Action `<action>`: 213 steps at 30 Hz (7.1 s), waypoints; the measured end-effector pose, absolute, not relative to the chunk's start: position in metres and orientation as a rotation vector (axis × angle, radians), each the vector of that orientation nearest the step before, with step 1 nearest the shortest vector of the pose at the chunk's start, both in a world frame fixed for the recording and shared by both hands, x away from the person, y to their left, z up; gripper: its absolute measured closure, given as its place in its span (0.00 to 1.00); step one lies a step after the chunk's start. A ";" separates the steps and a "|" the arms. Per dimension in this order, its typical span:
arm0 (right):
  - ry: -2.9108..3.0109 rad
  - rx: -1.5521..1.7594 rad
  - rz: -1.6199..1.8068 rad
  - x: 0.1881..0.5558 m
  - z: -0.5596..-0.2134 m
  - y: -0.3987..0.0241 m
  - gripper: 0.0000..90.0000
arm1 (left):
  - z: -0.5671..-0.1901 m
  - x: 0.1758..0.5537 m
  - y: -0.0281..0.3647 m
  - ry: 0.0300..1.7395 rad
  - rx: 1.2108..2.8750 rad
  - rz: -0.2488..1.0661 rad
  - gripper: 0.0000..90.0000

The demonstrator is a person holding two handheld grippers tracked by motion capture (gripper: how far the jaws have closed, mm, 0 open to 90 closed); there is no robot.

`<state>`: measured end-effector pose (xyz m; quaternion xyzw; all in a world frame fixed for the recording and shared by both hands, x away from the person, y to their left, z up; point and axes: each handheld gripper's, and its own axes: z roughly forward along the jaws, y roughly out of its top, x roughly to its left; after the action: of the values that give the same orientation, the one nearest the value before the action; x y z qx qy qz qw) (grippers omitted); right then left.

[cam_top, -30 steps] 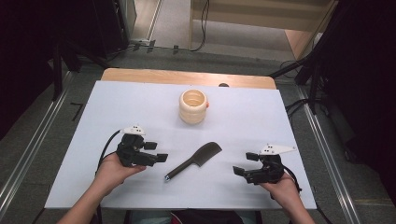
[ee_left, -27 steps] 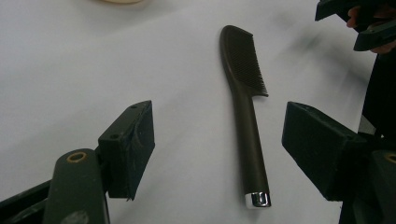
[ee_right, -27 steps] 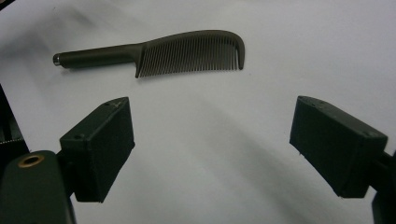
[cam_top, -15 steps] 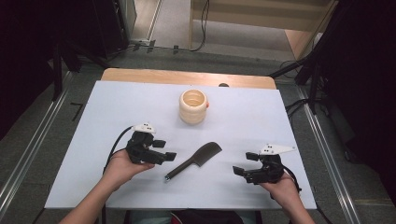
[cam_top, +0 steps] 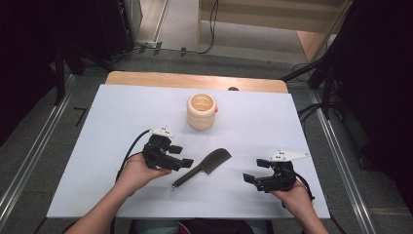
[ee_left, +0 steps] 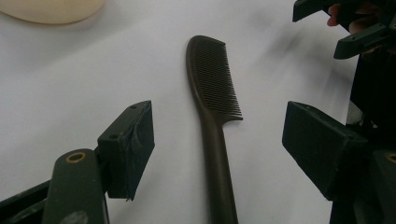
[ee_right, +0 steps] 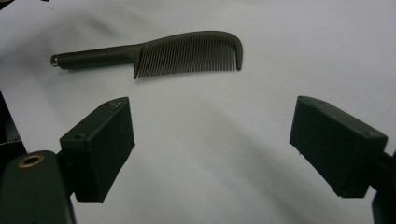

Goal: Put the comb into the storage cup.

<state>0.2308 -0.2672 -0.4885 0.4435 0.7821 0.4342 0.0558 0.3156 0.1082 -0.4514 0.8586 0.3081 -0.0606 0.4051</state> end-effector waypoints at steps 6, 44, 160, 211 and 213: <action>2.374 1.342 1.316 0.231 -0.488 -0.267 0.13 | -0.453 0.312 0.109 0.750 2.182 -0.094 0.29; 2.403 1.302 1.311 0.237 -0.487 -0.261 0.13 | -0.480 0.284 0.107 0.732 2.317 -0.094 0.40; 2.302 1.320 1.374 0.226 -0.477 -0.262 0.13 | -0.455 0.312 0.075 0.806 1.953 -0.206 0.81; 2.007 1.495 1.453 0.254 -0.444 -0.224 0.14 | -0.463 0.316 0.034 0.874 1.809 -0.127 0.81; 2.004 1.504 1.451 0.256 -0.444 -0.223 0.14 | -0.463 0.316 0.033 0.876 1.803 -0.126 0.81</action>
<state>0.2561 -0.2228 -0.4442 0.5154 0.6870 0.4974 0.1227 0.3156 0.0331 -0.4630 0.7574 0.3679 -0.0530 0.5369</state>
